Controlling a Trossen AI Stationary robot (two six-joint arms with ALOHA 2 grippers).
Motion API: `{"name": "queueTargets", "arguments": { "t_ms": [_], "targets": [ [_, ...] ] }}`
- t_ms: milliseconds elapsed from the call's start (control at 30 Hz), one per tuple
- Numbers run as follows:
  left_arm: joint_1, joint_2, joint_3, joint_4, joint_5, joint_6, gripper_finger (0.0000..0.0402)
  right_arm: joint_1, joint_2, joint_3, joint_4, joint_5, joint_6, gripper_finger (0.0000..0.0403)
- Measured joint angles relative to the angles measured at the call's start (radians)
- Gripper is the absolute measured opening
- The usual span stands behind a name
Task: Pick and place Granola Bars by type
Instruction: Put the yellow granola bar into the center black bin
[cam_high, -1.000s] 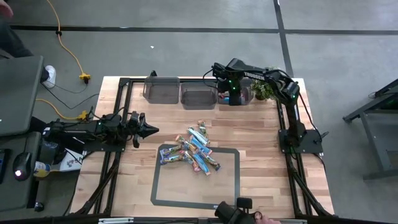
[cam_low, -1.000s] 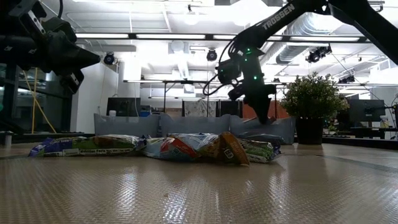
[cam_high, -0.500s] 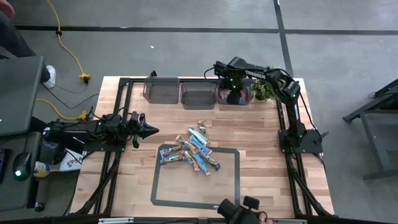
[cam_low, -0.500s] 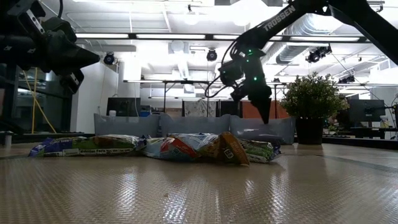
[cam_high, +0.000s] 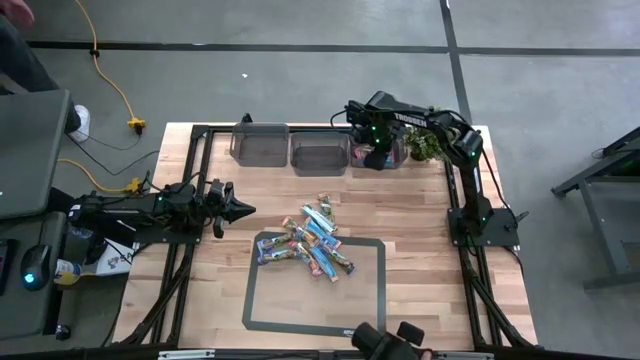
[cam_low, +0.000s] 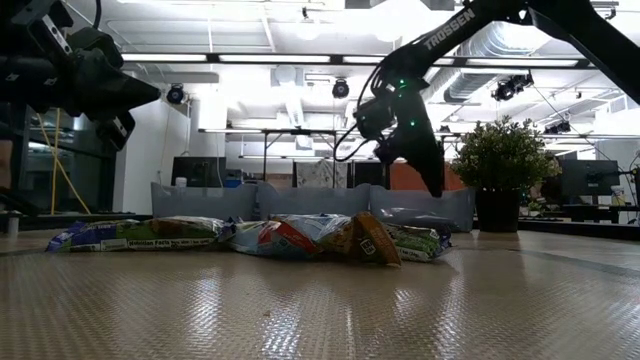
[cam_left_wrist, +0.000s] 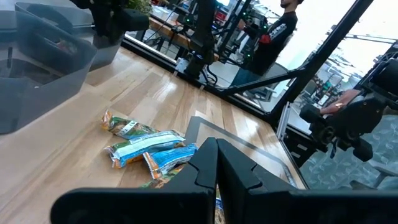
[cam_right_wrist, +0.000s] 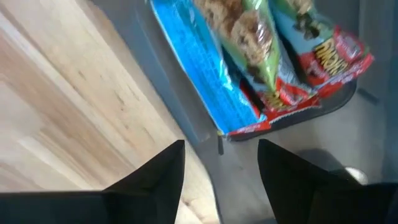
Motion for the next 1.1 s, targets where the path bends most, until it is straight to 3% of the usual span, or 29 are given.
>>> {"name": "queueTargets", "arguments": {
  "t_ms": [267, 500, 800, 967, 1100],
  "targets": [
    [0.0, 0.0, 0.0, 0.0, 0.003, 0.0, 0.0001, 0.0, -0.063, 0.0, -0.018, -0.076, -0.002, 0.0186],
    [0.0, 0.0, 0.0, 0.0, 0.003, 0.0, 0.0001, 0.006, -0.147, 0.0, 0.022, -0.239, 0.023, 0.0186],
    [0.0, 0.0, 0.0, 0.0, 0.002, 0.0, 0.0001, 0.086, -0.228, 0.0, 0.228, -0.468, 0.149, 0.0186],
    [0.0, 0.0, 0.0, 0.0, 0.002, 0.001, 0.0001, 0.176, -0.25, 0.0, 0.373, -0.49, 0.244, 0.0184],
    [0.0, 0.0, 0.0, -0.001, 0.002, 0.0, 0.0001, 0.254, -0.249, 0.0, 0.482, -0.45, 0.414, 0.0185]
  ]
}}
